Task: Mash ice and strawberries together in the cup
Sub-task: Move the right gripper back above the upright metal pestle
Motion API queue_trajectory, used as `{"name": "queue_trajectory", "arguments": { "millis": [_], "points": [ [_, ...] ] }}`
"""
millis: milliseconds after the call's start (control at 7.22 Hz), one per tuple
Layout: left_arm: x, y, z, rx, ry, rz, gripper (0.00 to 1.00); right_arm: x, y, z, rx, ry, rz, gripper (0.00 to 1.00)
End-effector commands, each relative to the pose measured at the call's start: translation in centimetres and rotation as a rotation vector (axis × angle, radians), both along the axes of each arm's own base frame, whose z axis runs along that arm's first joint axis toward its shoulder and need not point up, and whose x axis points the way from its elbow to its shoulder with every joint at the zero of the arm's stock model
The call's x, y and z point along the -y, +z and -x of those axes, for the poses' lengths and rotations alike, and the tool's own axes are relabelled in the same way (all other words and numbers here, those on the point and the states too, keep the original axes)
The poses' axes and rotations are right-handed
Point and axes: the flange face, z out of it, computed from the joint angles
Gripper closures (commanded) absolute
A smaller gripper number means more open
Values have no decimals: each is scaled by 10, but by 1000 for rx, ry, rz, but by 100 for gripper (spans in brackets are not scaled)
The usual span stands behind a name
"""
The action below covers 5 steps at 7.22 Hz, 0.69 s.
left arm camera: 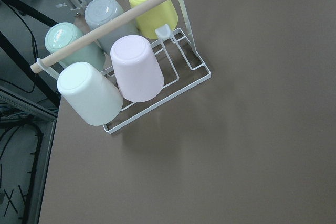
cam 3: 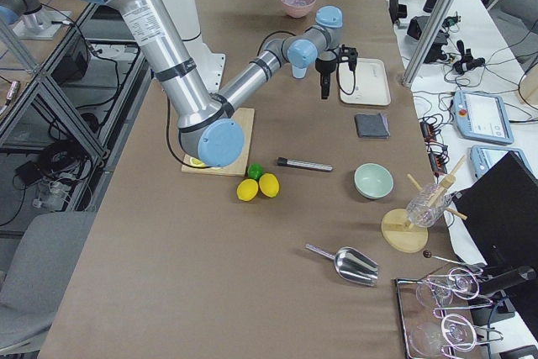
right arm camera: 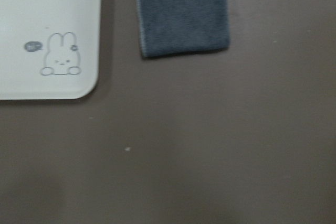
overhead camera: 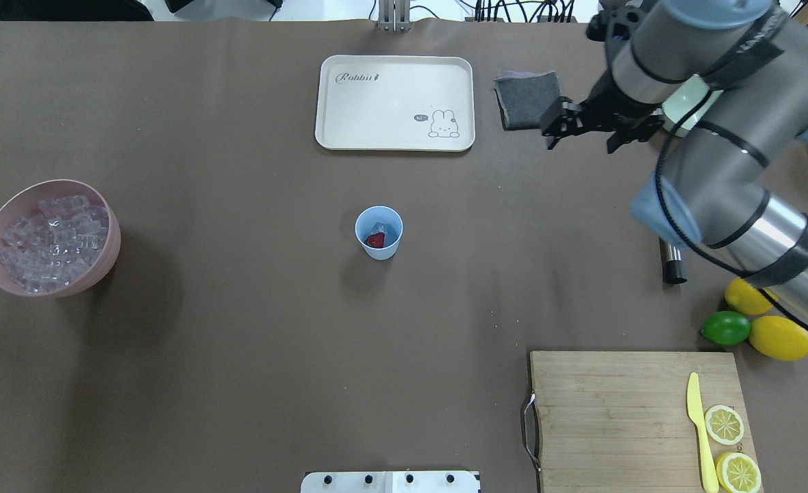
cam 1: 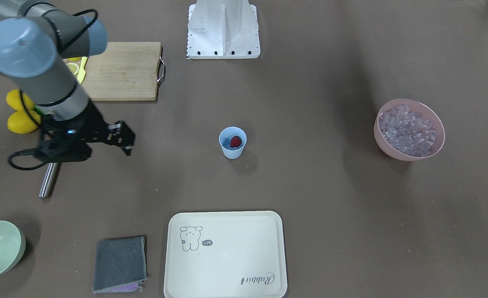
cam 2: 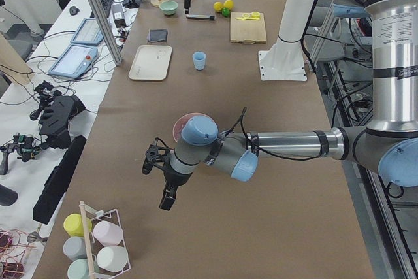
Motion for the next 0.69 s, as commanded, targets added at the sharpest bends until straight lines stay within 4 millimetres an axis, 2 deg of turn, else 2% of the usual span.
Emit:
{"name": "queue_trajectory", "arguments": {
  "millis": [0,138,277,554],
  "points": [
    [2,-4,-2,6,13,-24,2,-9,108,-71,-94,-36,49,0],
    [7,-12,-4,6,17,-51,2,-22,145,-79,-121,-36,99,0],
    [8,-14,-5,8,19,-74,2,-27,162,-80,-137,-29,134,0],
    [10,-19,-6,9,22,-94,2,-9,169,-67,-125,3,152,0]
  ]
}}
